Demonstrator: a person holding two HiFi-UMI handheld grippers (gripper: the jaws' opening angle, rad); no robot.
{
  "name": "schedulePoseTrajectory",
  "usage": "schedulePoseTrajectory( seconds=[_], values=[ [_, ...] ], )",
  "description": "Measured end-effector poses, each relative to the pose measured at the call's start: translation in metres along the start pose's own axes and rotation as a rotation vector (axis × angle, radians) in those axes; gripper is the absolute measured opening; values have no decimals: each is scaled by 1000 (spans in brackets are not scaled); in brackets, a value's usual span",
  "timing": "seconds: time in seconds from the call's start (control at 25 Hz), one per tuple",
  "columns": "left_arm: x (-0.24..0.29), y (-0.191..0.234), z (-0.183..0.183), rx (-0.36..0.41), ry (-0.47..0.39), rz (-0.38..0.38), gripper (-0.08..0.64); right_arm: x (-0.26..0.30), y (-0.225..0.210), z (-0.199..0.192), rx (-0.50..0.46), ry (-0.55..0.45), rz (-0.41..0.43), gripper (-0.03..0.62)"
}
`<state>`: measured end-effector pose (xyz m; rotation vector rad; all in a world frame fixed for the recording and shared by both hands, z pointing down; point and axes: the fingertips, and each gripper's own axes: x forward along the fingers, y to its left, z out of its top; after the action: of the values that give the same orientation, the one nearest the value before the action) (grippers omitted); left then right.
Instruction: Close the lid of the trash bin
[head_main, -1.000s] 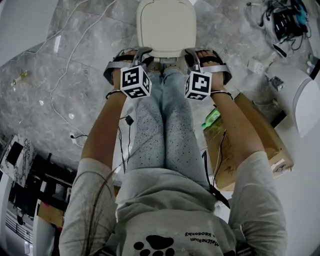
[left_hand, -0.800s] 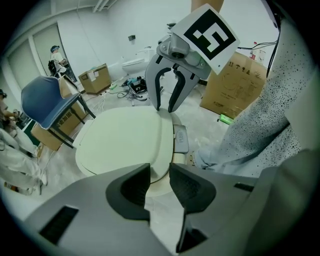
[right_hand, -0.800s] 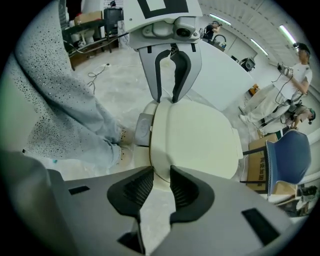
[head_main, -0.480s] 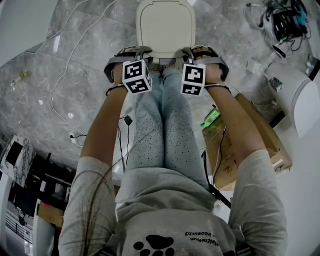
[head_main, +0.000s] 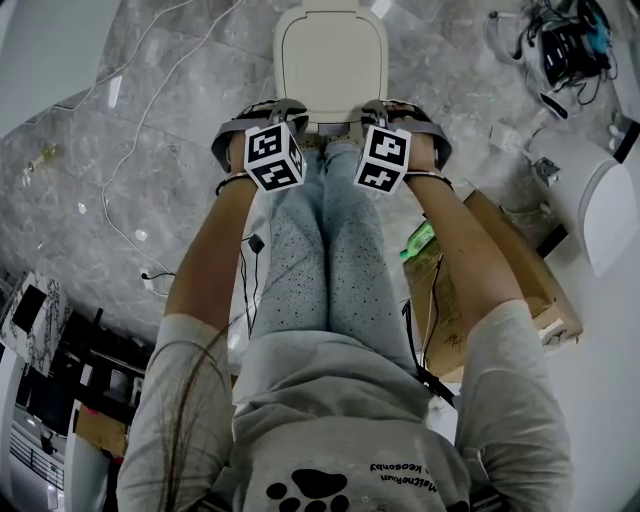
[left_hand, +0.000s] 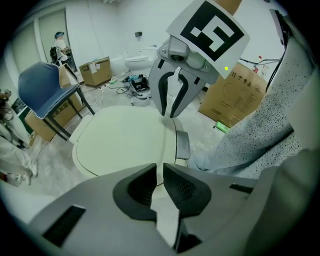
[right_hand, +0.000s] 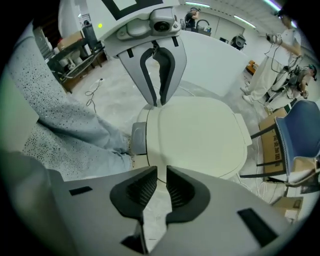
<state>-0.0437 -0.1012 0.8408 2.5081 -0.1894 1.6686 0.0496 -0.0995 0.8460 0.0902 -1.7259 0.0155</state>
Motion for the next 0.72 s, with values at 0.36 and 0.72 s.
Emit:
schedulePoseTrajectory(
  seconds=[0.36, 0.72],
  values=[
    [-43, 9, 28, -141, -58, 27, 21, -55, -15, 22, 186, -107, -71, 41],
    [-121, 19, 70, -312, -174, 124, 20, -149, -33, 46, 339, -240, -185, 34]
  ],
)
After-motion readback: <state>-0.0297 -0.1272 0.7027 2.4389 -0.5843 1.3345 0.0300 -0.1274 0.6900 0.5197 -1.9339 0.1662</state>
